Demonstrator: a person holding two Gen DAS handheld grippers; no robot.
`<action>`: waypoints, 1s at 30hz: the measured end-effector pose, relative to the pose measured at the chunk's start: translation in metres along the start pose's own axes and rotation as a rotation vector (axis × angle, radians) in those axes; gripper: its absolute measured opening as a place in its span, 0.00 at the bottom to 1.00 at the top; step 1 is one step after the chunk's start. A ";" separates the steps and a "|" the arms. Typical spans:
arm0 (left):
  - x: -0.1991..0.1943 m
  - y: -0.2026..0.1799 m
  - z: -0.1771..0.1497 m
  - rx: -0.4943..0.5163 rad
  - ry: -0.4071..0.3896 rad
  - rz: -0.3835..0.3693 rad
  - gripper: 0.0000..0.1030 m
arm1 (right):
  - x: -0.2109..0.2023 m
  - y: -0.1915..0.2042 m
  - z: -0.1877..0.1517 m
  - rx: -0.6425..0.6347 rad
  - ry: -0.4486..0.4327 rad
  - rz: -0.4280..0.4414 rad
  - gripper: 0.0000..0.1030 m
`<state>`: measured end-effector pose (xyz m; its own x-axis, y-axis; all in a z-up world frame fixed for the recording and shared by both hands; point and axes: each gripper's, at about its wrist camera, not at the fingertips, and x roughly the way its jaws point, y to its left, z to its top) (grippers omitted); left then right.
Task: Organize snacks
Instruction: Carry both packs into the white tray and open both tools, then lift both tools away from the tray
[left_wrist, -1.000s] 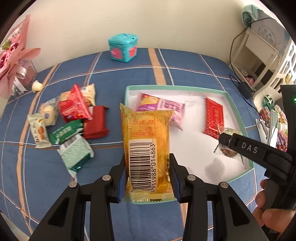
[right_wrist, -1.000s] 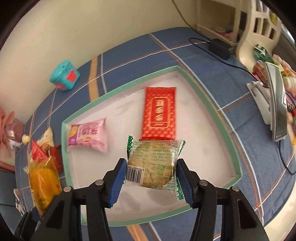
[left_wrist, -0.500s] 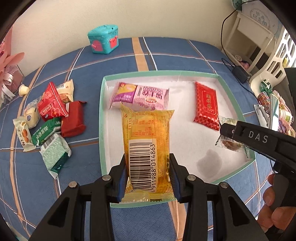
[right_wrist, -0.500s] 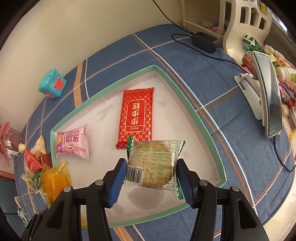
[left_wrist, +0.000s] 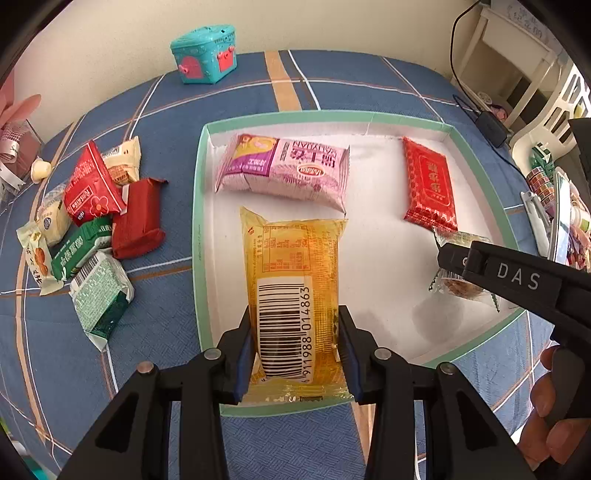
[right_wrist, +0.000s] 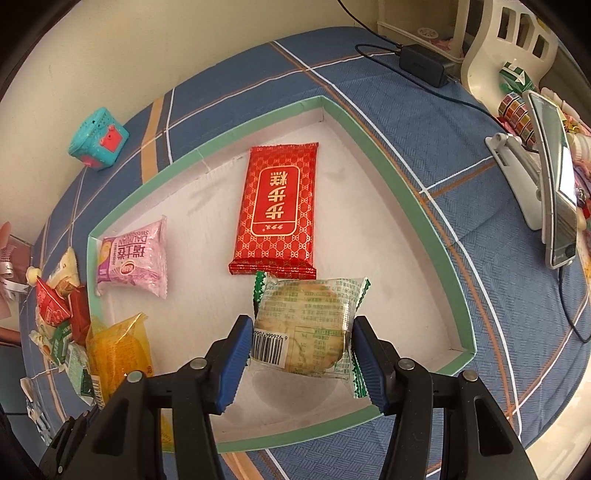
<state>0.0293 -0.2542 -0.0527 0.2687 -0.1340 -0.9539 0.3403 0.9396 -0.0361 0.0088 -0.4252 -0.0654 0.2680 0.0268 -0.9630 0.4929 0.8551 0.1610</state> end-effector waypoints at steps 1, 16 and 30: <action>0.002 0.000 0.000 -0.001 0.005 0.000 0.41 | 0.002 0.001 0.000 -0.002 0.004 -0.001 0.57; 0.011 -0.002 0.001 -0.010 0.031 0.009 0.43 | 0.012 0.004 0.002 -0.015 0.030 -0.015 0.58; 0.003 0.002 0.004 -0.018 0.021 -0.003 0.60 | 0.010 0.011 0.003 -0.044 -0.001 -0.012 0.72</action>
<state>0.0347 -0.2546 -0.0544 0.2487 -0.1300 -0.9598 0.3252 0.9446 -0.0437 0.0191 -0.4168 -0.0724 0.2627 0.0158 -0.9647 0.4590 0.8774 0.1394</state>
